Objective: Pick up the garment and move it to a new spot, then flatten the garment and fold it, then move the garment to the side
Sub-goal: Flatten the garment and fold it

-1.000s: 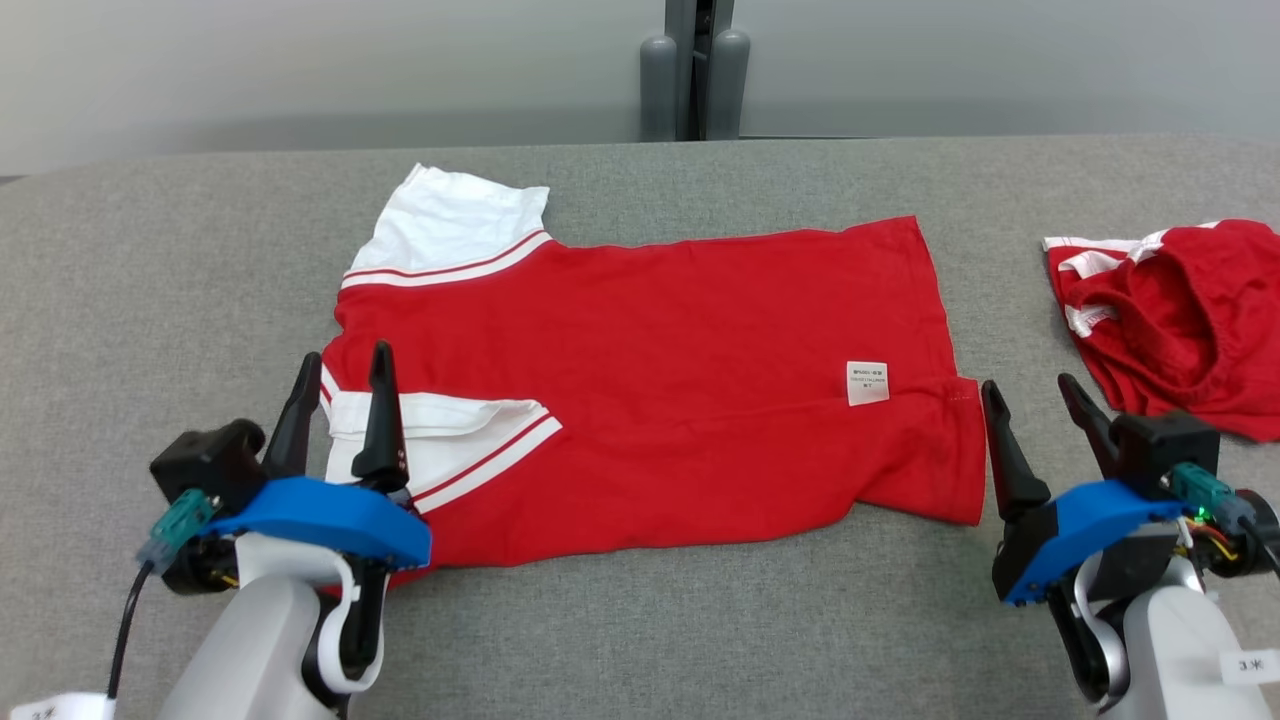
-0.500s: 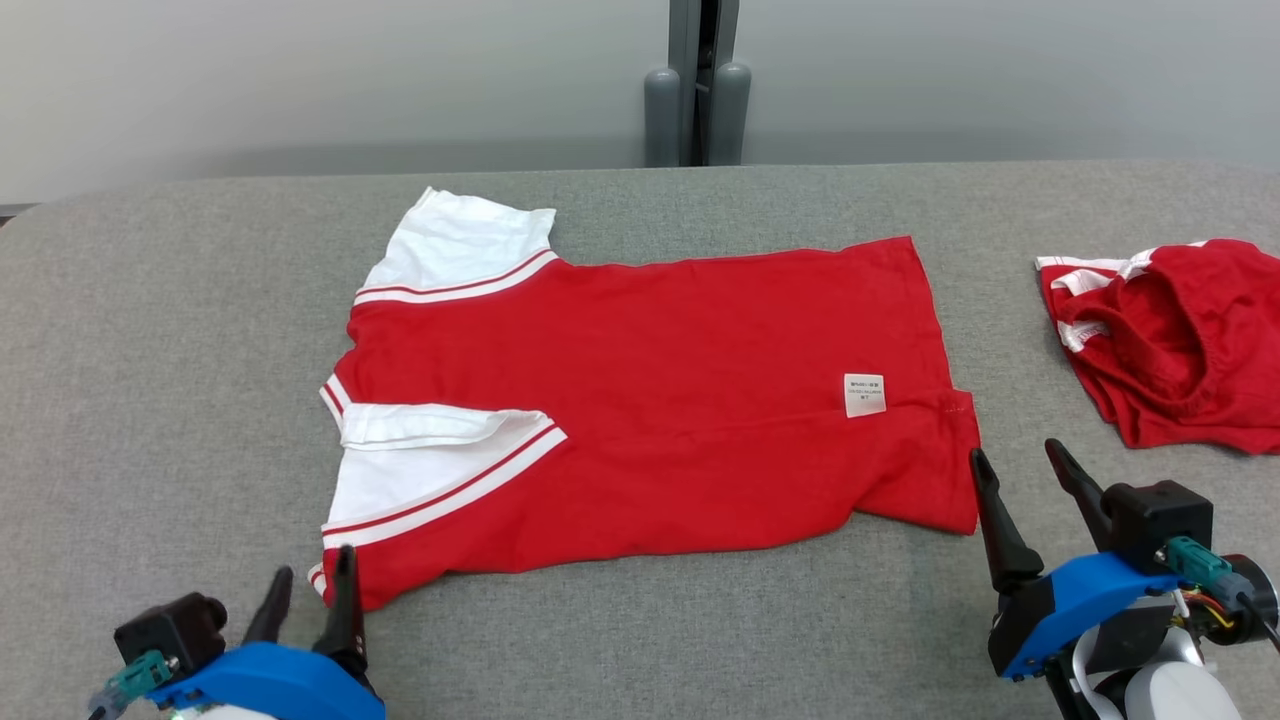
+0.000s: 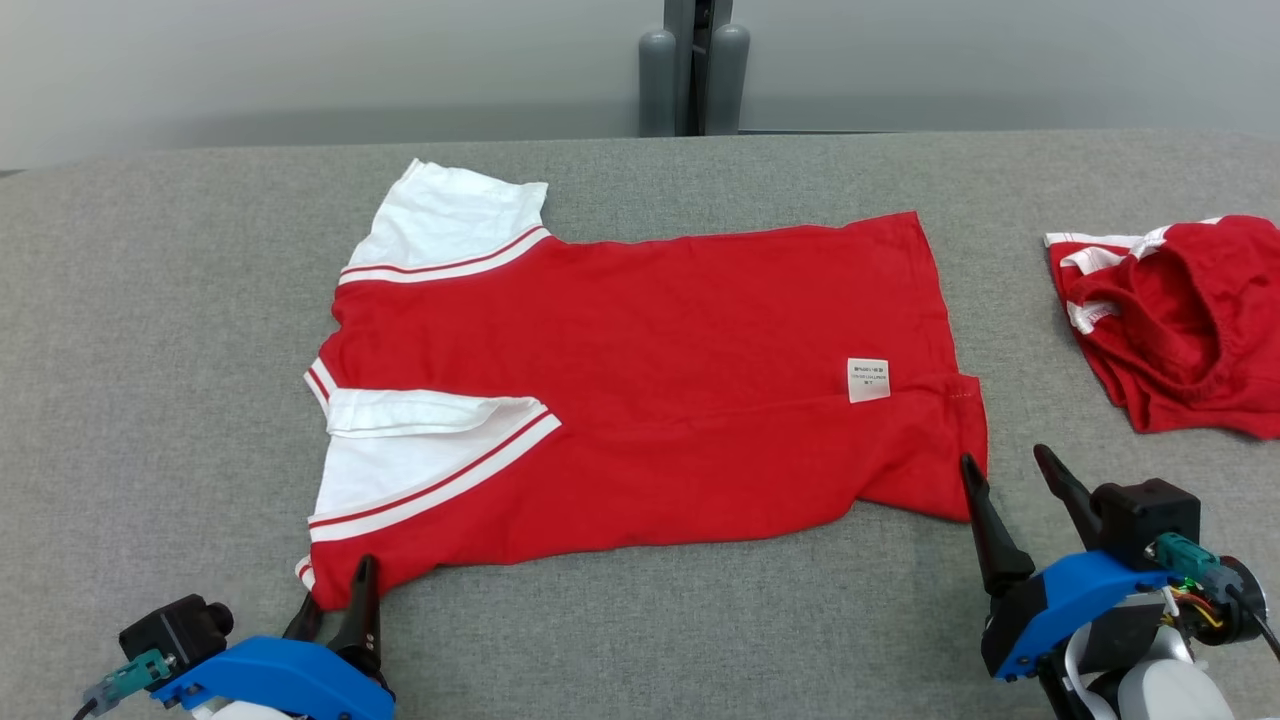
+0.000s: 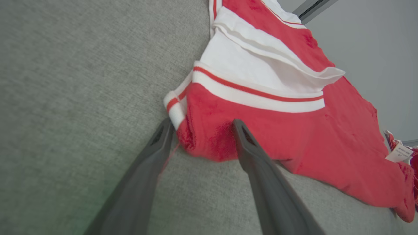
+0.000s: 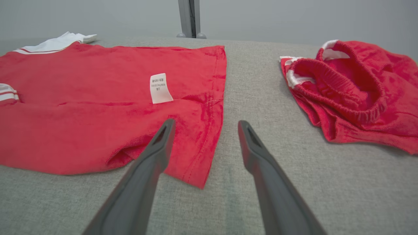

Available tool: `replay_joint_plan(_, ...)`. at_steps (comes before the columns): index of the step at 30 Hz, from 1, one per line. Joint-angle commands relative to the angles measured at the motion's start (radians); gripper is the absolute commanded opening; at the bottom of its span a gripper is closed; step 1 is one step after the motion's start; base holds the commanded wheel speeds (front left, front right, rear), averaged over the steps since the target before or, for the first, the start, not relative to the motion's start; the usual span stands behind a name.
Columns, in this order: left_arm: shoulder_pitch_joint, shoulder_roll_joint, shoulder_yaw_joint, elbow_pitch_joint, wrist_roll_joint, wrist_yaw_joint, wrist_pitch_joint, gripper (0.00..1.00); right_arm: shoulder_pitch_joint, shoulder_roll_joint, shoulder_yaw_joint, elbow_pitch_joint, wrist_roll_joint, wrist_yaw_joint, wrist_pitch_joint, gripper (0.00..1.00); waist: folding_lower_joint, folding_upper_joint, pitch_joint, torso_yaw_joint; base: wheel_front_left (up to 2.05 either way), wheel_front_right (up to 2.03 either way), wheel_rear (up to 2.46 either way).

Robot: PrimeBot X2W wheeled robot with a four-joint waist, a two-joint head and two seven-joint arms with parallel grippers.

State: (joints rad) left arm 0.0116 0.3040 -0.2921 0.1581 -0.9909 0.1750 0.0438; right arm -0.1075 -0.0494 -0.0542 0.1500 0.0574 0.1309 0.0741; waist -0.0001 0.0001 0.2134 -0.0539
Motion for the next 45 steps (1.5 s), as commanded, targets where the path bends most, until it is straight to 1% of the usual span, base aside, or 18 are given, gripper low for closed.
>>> replay_joint_plan(1,-0.015,-0.005,0.005,0.008,-0.005,-0.005,-0.002,0.92,-0.013,-0.002,-0.003,0.006,0.010,0.000,0.000,1.00,0.0001,-0.0001,0.002,0.001,0.00,0.00,0.00)
replay_joint_plan(2,-0.028,-0.009,0.003,0.020,-0.003,-0.015,-0.010,0.39,-0.014,-0.002,-0.003,0.023,0.012,0.000,0.003,1.00,0.0001,-0.0001,0.005,0.001,0.00,0.00,0.00)
replay_joint_plan(3,-0.035,-0.012,0.003,0.026,-0.001,-0.018,-0.017,0.12,-0.018,-0.002,-0.003,0.031,0.017,0.000,0.005,1.00,0.0001,-0.0001,0.006,0.001,0.00,0.00,0.00)
replay_joint_plan(4,-0.041,-0.013,0.001,0.030,0.003,-0.027,-0.023,0.00,-0.023,-0.002,-0.002,0.041,0.020,0.000,0.008,1.00,0.0001,-0.0001,0.008,0.001,0.00,0.00,0.00)
replay_joint_plan(9,-0.066,-0.007,0.010,0.030,0.030,-0.050,-0.084,0.00,-0.042,-0.002,0.002,0.109,0.036,0.000,0.025,1.00,0.0001,-0.0001,0.012,0.005,0.00,0.00,0.00)
replay_joint_plan(10,-0.066,-0.007,0.010,0.030,0.030,-0.050,-0.084,0.00,-0.042,-0.002,0.002,0.109,0.036,0.000,0.025,1.00,0.0001,-0.0001,0.012,0.005,0.00,0.00,0.00)
replay_joint_plan(15,-0.082,0.001,0.017,0.010,0.058,-0.050,-0.131,0.00,-0.077,-0.002,0.005,0.215,0.052,0.000,0.040,1.00,0.0001,-0.0001,0.011,0.016,0.00,0.00,0.00)
replay_joint_plan(16,-0.083,0.002,0.018,0.006,0.061,-0.051,-0.136,0.00,-0.084,-0.002,0.007,0.236,0.064,0.000,0.041,0.67,0.0001,-0.0001,0.009,0.019,0.00,0.00,0.00)
replay_joint_plan(17,-0.082,0.001,0.017,0.001,0.063,-0.050,-0.140,0.00,-0.090,-0.002,0.012,0.255,0.076,0.000,0.040,0.36,0.0001,-0.0001,0.008,0.021,0.00,0.00,0.00)
replay_joint_plan(19,-0.081,0.002,0.016,-0.006,0.068,-0.052,-0.147,0.00,-0.098,-0.002,0.022,0.288,0.104,0.000,0.030,0.00,0.0001,-0.0001,0.003,0.024,0.00,0.00,0.00)
replay_joint_plan(23,-0.066,0.004,0.013,-0.022,0.071,-0.052,-0.158,0.00,-0.119,-0.003,0.017,0.313,0.153,0.000,-0.008,0.00,0.0001,-0.0001,-0.014,0.018,0.00,0.00,0.00)
replay_joint_plan(27,-0.046,0.019,0.011,-0.064,0.081,-0.050,-0.163,0.00,-0.111,-0.002,-0.007,0.280,0.151,0.000,-0.020,0.00,0.0001,-0.0001,-0.035,0.011,0.00,0.00,0.00)
replay_joint_plan(30,-0.009,0.036,0.009,-0.119,0.087,-0.040,-0.155,0.00,-0.071,-0.002,-0.018,0.215,0.154,0.000,0.005,0.00,0.0001,-0.0001,-0.048,0.004,0.00,0.00,0.00)
replay_joint_plan(32,0.040,0.034,0.019,-0.173,0.058,-0.034,-0.145,0.00,-0.033,-0.002,-0.016,0.154,0.166,0.000,0.031,0.00,0.0001,-0.0001,-0.056,-0.003,0.00,0.00,0.00)
replay_joint_plan(33,0.071,0.044,0.023,-0.202,0.054,-0.029,-0.139,0.00,-0.004,-0.002,-0.013,0.121,0.171,0.000,0.050,0.00,0.0001,-0.0001,-0.060,-0.007,0.00,0.00,0.00)
replay_joint_plan(39,0.277,0.091,0.010,-0.351,0.054,0.034,-0.100,0.00,0.206,-0.002,-0.040,-0.083,0.204,0.000,0.148,0.00,0.0001,-0.0001,-0.066,-0.021,0.00,0.00,0.00)
replay_joint_plan(42,0.342,0.088,0.005,-0.375,0.041,0.053,-0.090,0.00,0.273,-0.002,-0.041,-0.128,0.224,0.000,0.175,0.00,0.0001,-0.0001,-0.070,-0.031,0.00,0.00,0.00)
replay_joint_plan(45,0.355,0.095,0.000,-0.336,0.033,0.046,-0.080,0.00,0.302,-0.002,-0.028,-0.124,0.212,0.000,0.189,0.00,0.0001,-0.0001,-0.077,-0.038,0.00,0.00,0.00)
